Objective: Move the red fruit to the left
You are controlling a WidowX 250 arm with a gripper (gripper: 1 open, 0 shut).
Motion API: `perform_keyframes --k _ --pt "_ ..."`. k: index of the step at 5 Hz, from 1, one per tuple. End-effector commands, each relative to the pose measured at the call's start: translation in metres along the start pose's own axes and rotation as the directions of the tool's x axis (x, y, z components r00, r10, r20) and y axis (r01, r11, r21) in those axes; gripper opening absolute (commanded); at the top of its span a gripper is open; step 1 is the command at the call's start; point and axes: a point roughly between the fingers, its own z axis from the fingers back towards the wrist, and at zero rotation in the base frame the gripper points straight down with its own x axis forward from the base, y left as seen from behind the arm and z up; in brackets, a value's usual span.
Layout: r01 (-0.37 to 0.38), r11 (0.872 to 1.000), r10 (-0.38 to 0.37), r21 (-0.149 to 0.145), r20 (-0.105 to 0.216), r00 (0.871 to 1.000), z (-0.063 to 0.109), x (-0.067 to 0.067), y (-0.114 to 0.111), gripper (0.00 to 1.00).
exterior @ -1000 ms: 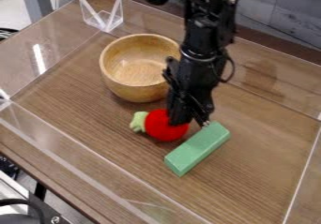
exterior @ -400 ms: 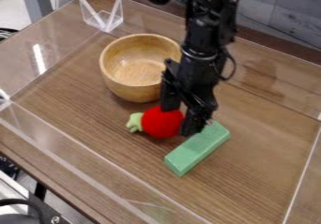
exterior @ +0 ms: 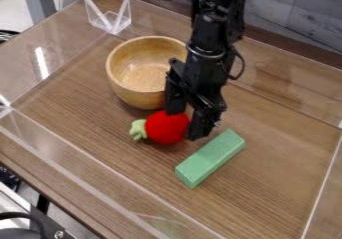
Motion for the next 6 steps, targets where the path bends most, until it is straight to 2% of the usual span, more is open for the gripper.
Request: perform_keyframes --k 1,2,3,4,5,6 --pt "0.049 0.998 -0.05 0.024 0.04 0.998 0.012 0.005 0.002 0.0" --pt "0.096 0.995 -0.098 0.035 0.05 0.994 0.019 0.003 0.002 0.0" --pt "0.01 0.999 -0.013 0.033 0.088 0.996 0.035 0.0 0.005 0.0" --pt "-0.086 0.996 0.082 0.029 0.131 0.988 0.053 -0.006 0.013 0.0" --pt "-0.202 0.979 0.197 0.017 0.155 0.968 0.066 -0.017 0.031 0.0" --pt "-0.235 0.972 0.231 0.01 0.155 0.961 0.064 -0.036 0.057 0.0"
